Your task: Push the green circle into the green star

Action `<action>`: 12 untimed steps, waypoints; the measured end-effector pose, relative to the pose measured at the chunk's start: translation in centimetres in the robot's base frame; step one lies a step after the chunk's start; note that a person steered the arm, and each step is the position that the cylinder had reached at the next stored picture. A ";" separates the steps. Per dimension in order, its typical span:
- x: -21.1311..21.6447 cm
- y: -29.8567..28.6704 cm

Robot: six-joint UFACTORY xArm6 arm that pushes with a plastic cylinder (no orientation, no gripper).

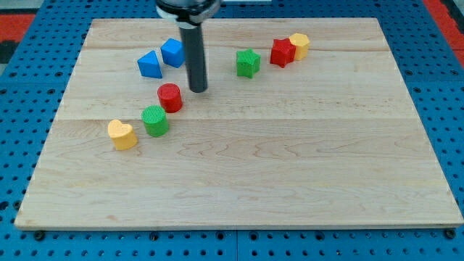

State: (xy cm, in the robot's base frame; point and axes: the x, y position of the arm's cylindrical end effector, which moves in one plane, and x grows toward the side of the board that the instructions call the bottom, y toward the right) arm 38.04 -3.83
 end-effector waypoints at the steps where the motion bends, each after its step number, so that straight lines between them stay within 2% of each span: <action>1: 0.0 4.5; 2: 0.2 4.8; 3: 0.6 8.5; 4: -3.3 11.1; 5: -8.2 10.2; 6: -9.1 5.0; 7: -5.3 1.4; 8: 0.8 2.1; 9: 6.0 6.3; 10: 10.9 4.4; 11: 11.7 -3.6; 12: 10.0 -8.8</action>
State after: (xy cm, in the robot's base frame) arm 48.04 -12.64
